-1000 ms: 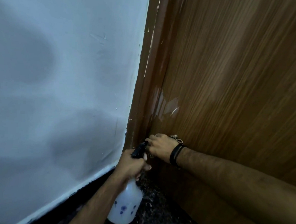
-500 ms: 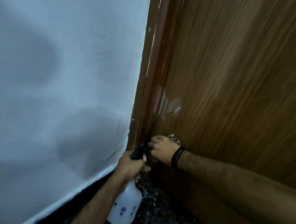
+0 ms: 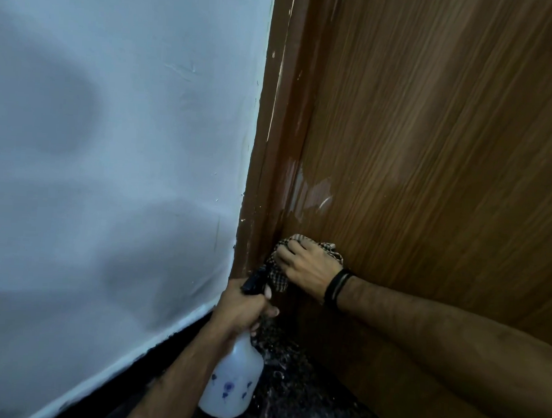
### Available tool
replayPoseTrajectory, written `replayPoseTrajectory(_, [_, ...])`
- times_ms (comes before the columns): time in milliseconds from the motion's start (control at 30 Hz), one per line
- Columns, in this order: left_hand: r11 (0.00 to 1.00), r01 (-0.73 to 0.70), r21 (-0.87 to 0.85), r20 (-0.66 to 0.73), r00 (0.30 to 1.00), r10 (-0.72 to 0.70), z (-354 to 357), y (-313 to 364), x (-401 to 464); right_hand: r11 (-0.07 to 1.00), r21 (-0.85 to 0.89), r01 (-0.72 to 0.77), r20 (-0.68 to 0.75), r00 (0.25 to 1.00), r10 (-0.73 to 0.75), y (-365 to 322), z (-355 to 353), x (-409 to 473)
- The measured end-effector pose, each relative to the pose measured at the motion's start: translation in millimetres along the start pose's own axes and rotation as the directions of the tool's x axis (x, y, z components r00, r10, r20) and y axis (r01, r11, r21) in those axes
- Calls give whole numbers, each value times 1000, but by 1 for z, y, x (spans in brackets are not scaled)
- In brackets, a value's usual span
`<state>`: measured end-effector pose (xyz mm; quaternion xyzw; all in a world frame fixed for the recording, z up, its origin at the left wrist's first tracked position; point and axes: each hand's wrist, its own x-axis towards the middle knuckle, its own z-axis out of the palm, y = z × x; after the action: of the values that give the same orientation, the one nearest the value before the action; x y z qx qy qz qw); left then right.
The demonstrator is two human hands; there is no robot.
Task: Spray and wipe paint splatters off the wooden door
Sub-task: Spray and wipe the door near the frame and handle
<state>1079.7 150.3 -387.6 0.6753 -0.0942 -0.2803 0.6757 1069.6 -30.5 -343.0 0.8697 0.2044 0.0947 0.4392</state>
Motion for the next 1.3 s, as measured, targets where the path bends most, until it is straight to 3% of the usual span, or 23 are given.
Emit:
replayPoseTrajectory(233, [999,0,41,-10,1000,0,0,-3,3,982,-38,187,217,960,-175,-32,28,6])
replayPoseTrajectory(367, [999,8,37,-20,1000,-7,-5,-1,10,975,-50,216,239,951,-199,-35,23,9])
replayPoseTrajectory(600, [999,27,40,1,1000,-27,0,-7,1,995,-97,-4,75,997,11,-3,0,-5])
replayPoseTrajectory(800, [1000,5,18,28,1000,-6,0,3,-12,997,-82,-5,99,995,13,2,-11,-50])
replayPoseTrajectory(900, [1000,-26,11,58,998,25,4,17,-15,982,-80,-171,-16,985,171,20,-23,-73])
replayPoseTrajectory(1033, [997,-75,19,104,992,73,15,44,-17,901,-24,-433,-100,898,429,41,-48,-78])
replayPoseTrajectory(1300, [993,-117,-7,44,992,117,36,68,-16,928,-44,-369,-145,922,359,42,-45,-103])
